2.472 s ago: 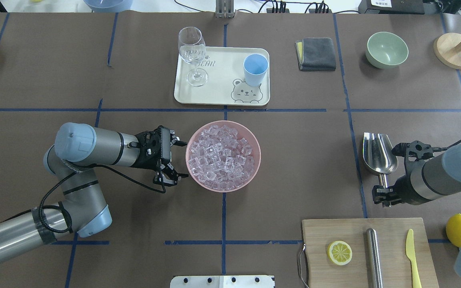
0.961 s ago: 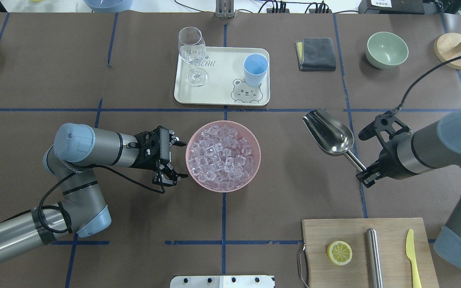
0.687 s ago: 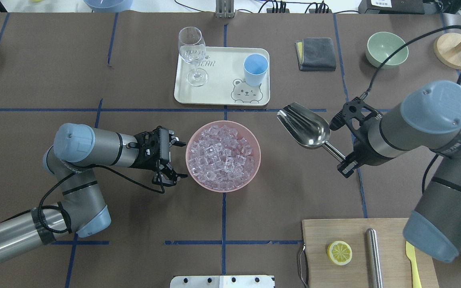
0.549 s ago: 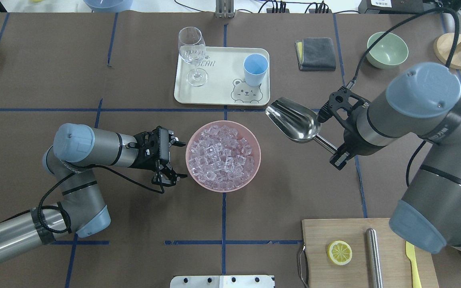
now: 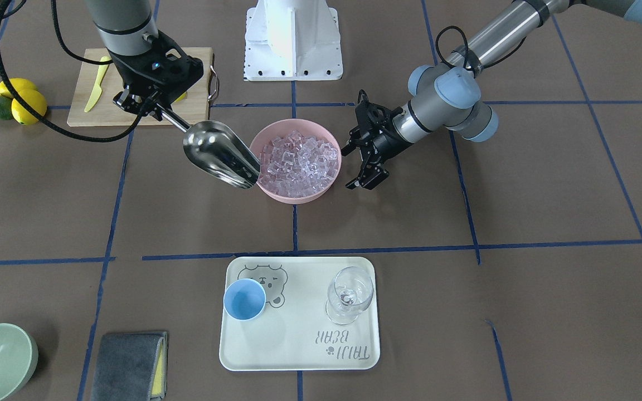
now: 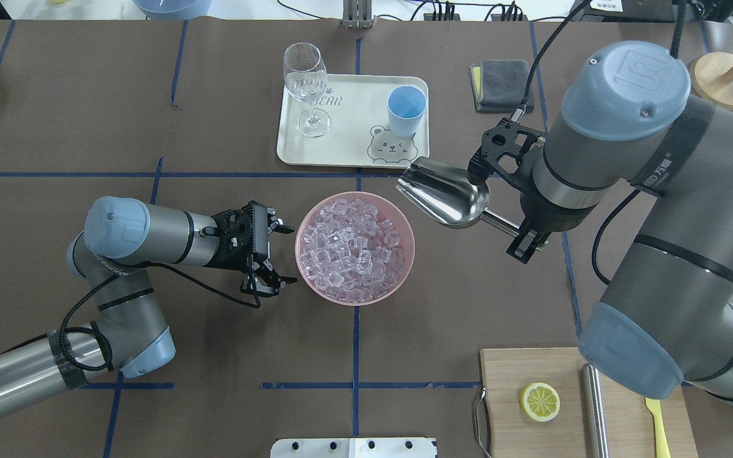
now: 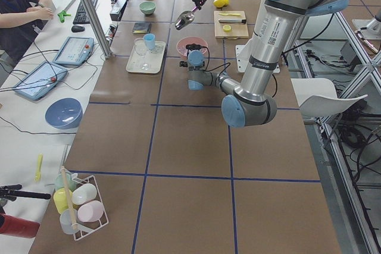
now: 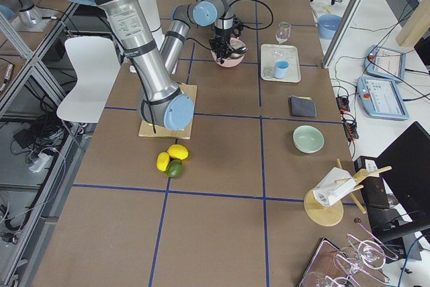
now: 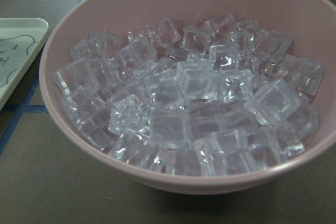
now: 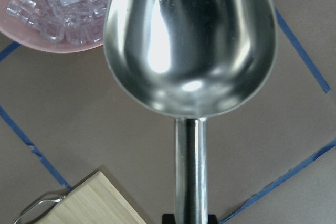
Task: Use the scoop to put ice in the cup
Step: 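Dip the scoop into the ice cubes with the right gripper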
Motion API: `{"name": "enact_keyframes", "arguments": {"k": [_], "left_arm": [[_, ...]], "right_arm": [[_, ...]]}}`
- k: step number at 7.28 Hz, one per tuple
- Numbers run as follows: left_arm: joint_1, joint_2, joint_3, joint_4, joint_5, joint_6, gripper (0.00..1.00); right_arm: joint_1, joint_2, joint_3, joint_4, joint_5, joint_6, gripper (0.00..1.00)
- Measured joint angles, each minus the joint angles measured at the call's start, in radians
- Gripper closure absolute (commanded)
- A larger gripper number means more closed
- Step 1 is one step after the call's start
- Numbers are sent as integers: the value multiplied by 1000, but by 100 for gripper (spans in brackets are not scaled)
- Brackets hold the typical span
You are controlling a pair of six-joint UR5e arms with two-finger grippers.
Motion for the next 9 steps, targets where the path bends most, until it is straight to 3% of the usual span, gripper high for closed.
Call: {"name": "enact_keyframes", "arguments": {"k": [3, 5, 9], "left_arm": [[0, -1, 0, 0, 1, 0, 0], [0, -1, 7, 0, 1, 0, 0], [0, -1, 8, -3, 1, 1, 0]], "right_arm": [[-66, 162, -16, -302, -56, -41, 100], [-113, 277, -91, -453, -91, -44, 100], [-169, 434, -298, -558, -112, -45, 100]]}}
